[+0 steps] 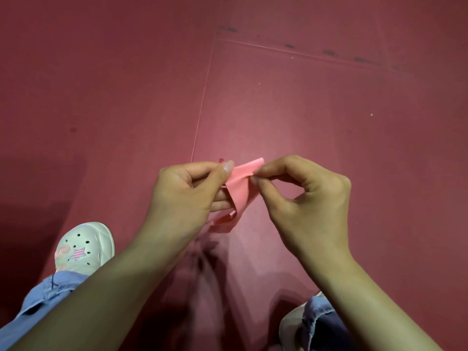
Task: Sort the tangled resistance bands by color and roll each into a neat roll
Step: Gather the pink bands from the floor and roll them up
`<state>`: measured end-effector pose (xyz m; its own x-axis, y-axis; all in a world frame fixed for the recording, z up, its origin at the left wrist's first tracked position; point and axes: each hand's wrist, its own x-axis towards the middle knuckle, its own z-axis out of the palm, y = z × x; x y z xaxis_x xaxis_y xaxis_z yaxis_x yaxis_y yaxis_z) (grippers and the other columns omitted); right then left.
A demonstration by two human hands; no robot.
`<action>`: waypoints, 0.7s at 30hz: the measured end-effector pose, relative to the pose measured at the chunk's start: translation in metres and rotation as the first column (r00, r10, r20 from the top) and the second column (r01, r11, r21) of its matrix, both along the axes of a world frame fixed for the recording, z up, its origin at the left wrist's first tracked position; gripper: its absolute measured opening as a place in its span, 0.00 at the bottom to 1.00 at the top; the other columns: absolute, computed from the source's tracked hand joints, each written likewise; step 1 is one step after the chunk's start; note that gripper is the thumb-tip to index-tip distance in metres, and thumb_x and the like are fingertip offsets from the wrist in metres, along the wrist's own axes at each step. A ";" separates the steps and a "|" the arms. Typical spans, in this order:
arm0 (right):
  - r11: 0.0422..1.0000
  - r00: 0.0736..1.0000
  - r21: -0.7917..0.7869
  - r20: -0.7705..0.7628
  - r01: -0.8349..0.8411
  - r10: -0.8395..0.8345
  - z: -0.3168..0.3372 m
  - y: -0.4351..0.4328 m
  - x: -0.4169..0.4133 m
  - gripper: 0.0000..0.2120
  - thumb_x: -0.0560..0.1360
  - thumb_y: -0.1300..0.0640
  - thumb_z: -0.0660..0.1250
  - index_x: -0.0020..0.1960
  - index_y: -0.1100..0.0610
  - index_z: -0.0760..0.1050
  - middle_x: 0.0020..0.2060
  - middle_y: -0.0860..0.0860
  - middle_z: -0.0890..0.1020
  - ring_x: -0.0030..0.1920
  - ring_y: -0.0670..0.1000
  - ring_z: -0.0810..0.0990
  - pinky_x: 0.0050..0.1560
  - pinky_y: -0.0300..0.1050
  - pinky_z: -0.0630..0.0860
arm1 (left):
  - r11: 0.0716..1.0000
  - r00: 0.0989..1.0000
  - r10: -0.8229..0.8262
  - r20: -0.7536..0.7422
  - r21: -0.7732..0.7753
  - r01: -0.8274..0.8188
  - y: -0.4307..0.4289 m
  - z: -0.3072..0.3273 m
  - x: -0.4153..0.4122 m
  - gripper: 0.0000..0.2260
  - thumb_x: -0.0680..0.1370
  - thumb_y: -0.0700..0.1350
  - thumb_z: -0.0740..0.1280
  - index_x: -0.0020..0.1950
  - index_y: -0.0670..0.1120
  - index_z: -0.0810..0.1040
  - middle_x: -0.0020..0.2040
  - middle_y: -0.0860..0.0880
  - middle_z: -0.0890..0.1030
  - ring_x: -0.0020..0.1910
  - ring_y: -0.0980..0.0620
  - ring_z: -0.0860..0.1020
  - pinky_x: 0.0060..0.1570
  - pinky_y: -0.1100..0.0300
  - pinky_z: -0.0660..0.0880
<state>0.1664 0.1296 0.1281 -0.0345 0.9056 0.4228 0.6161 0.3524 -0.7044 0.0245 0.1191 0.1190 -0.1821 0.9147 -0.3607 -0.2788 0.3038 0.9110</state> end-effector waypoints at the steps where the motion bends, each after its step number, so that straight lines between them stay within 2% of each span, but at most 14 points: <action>1: 1.000 1.000 -0.011 -0.007 -0.006 0.006 0.000 0.000 0.000 0.05 0.66 0.66 0.74 0.37 0.56 0.81 0.34 0.45 0.83 0.36 0.44 0.82 0.39 0.47 0.78 | 1.000 1.000 -0.009 0.017 -0.009 0.009 -0.001 0.000 0.001 0.07 0.77 0.41 0.68 0.41 0.43 0.84 0.36 0.43 0.85 0.36 0.48 0.85 0.34 0.61 0.80; 7: 0.995 0.997 -0.097 -0.073 -0.024 0.017 -0.001 0.001 -0.002 0.05 0.67 0.67 0.73 0.37 0.58 0.80 0.33 0.45 0.82 0.36 0.44 0.82 0.41 0.39 0.80 | 0.999 0.998 -0.033 0.052 -0.026 0.034 0.000 0.000 -0.002 0.07 0.77 0.42 0.67 0.42 0.42 0.83 0.37 0.42 0.85 0.37 0.48 0.85 0.34 0.62 0.80; 11: 0.992 0.996 -0.127 -0.091 -0.026 0.014 0.000 0.001 -0.002 0.06 0.67 0.66 0.73 0.39 0.57 0.80 0.34 0.44 0.82 0.36 0.44 0.81 0.41 0.38 0.79 | 0.999 0.997 -0.053 0.051 -0.010 0.053 0.000 -0.001 -0.002 0.07 0.77 0.42 0.68 0.43 0.42 0.83 0.37 0.43 0.85 0.37 0.48 0.85 0.35 0.62 0.80; 14: 0.991 0.995 -0.131 -0.097 -0.023 0.010 0.002 0.001 -0.002 0.06 0.67 0.66 0.73 0.39 0.57 0.80 0.34 0.44 0.82 0.36 0.43 0.81 0.40 0.36 0.78 | 0.997 0.995 -0.082 0.058 0.020 0.081 0.000 0.001 -0.002 0.08 0.74 0.45 0.69 0.40 0.45 0.85 0.39 0.43 0.86 0.39 0.48 0.85 0.36 0.63 0.80; 21: 0.980 0.993 -0.200 -0.120 -0.004 -0.021 0.003 0.001 -0.002 0.08 0.68 0.65 0.73 0.41 0.53 0.80 0.34 0.43 0.82 0.36 0.43 0.81 0.36 0.33 0.76 | 0.986 0.990 -0.142 -0.005 0.088 0.142 -0.002 0.003 -0.003 0.08 0.69 0.48 0.70 0.42 0.47 0.86 0.40 0.46 0.86 0.40 0.52 0.85 0.39 0.65 0.79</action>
